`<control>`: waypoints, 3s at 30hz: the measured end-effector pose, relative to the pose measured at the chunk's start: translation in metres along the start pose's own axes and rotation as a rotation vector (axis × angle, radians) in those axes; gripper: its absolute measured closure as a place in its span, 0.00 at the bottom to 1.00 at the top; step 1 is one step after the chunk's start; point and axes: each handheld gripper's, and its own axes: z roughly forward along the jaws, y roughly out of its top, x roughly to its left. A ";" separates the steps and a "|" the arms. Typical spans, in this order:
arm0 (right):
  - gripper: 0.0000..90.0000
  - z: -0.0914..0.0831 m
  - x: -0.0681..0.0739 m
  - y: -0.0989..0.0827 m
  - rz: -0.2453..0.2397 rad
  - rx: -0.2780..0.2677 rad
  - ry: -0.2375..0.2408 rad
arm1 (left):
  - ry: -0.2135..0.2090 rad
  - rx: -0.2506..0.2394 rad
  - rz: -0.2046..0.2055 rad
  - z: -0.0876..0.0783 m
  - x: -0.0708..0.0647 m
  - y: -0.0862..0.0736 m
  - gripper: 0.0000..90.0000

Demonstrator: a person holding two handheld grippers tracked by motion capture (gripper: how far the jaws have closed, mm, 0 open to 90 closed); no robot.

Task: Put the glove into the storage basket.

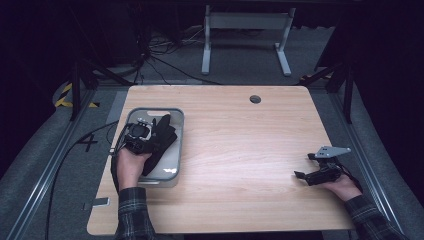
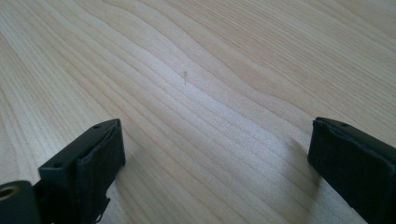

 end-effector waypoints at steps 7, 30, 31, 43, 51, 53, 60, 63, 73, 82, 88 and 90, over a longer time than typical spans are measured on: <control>0.05 0.000 0.000 0.000 0.000 0.000 0.000 | 0.007 -0.044 -0.024 -0.002 0.005 -0.004 0.43; 0.05 0.000 0.000 0.000 0.000 0.000 0.000 | -0.180 -0.226 0.106 -0.019 -0.053 0.024 0.27; 0.05 0.000 0.000 0.000 0.000 0.000 0.000 | -0.183 -0.233 0.108 -0.020 -0.055 0.025 0.26; 0.05 0.000 0.000 0.000 0.000 0.000 0.000 | -0.248 -0.268 0.180 -0.022 -0.090 0.038 0.23; 0.05 0.000 0.000 0.000 0.000 0.000 0.000 | -0.273 -0.232 0.267 -0.011 -0.126 0.047 0.21; 0.05 0.000 0.000 0.000 0.000 0.000 0.000 | -0.294 -0.228 0.285 -0.006 -0.136 0.049 0.21; 0.05 0.000 0.000 0.000 0.000 0.000 0.000 | -0.301 -0.200 0.332 0.013 -0.162 0.048 0.19; 0.05 0.000 0.000 0.000 0.000 0.000 0.000 | -0.301 -0.190 0.344 0.018 -0.169 0.047 0.19; 0.05 0.000 0.000 0.000 0.000 0.000 0.000 | -0.294 -0.179 0.390 0.041 -0.196 0.038 0.17; 0.05 0.000 0.000 0.000 0.000 0.000 0.000 | -0.290 -0.163 0.415 0.059 -0.215 0.030 0.14; 0.05 0.000 0.000 0.000 0.000 0.000 0.000 | -0.292 -0.127 0.428 0.072 -0.227 0.025 0.11; 0.05 0.000 0.000 0.000 0.000 0.000 0.000 | -0.290 -0.116 0.433 0.076 -0.230 0.023 0.10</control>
